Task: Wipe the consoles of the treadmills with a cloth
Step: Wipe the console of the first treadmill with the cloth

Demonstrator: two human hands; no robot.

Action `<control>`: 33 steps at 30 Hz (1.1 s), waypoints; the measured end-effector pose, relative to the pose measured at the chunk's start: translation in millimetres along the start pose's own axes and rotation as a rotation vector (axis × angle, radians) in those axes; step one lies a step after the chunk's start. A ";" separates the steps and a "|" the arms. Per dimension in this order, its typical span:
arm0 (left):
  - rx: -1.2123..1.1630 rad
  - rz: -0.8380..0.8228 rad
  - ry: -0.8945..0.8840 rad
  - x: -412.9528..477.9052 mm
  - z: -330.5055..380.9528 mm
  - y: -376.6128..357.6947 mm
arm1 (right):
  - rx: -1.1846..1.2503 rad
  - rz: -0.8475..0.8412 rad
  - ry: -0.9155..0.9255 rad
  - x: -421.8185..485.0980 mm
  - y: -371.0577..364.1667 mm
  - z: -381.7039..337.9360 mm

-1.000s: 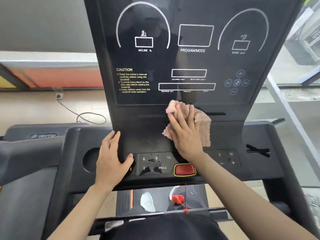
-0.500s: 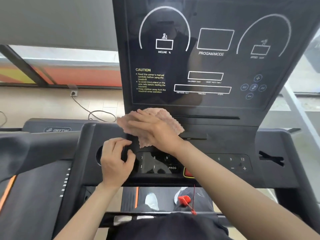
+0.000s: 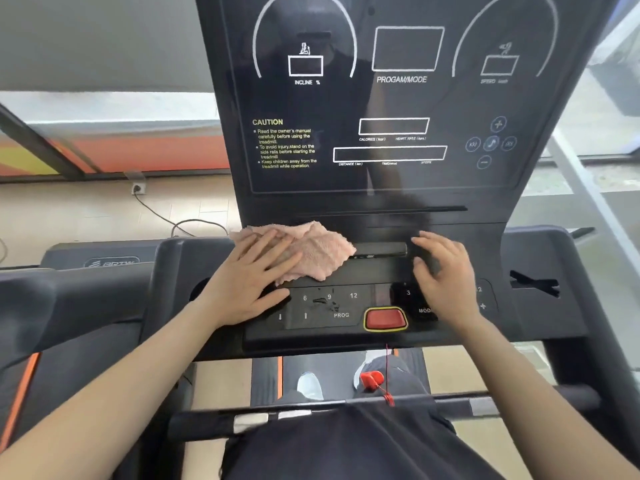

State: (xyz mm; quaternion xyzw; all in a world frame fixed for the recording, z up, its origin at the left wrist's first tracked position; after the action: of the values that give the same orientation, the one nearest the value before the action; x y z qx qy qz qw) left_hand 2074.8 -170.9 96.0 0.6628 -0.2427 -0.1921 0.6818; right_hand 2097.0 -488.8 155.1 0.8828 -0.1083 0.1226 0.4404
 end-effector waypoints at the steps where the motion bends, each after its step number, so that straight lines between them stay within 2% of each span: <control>1: -0.007 -0.020 0.000 -6.2 -0.4 -2.8 | -0.052 -0.001 -0.037 -2.9 7.1 17.6; 7: -0.037 -0.100 -0.121 -28.7 8.0 -12.6 | -0.169 0.004 -0.251 -30.9 36.2 94.7; 11: -0.026 -0.133 -0.229 -14.8 24.1 -13.7 | -0.155 -0.038 -0.258 -53.9 35.1 106.8; 16: -0.041 -0.139 -0.314 32.9 61.9 -11.3 | -0.157 0.043 -0.303 -71.3 47.3 114.8; 21: -0.014 -0.085 -0.376 82.1 99.3 -7.6 | -0.202 0.056 -0.377 -94.0 63.1 144.3; 24: 0.009 -0.060 -0.434 109.8 122.1 -3.7 | -0.153 0.025 -0.367 -102.5 64.5 151.6; 28: 0.002 -0.048 -0.507 145.0 155.5 -4.8 | -0.114 0.064 -0.360 -103.3 65.3 153.6; 33: -0.002 -0.034 -0.523 185.3 199.2 -14.6 | -0.124 0.067 -0.368 -108.2 61.5 153.5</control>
State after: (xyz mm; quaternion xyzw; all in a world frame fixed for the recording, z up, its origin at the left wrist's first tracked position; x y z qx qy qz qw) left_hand 2108.8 -441.2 96.2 0.5939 -0.3996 -0.3686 0.5931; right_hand 1994.8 -639.4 78.2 0.8574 -0.2238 -0.0331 0.4622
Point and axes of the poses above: each hand's wrist, its own x-axis towards the middle knuckle, its own y-axis out of the back of the hand, z = x × y, the point moved 10 cm from there along x, towards the middle knuckle, and after that the axes turned 7 degrees about z, right-handed, at the moved point
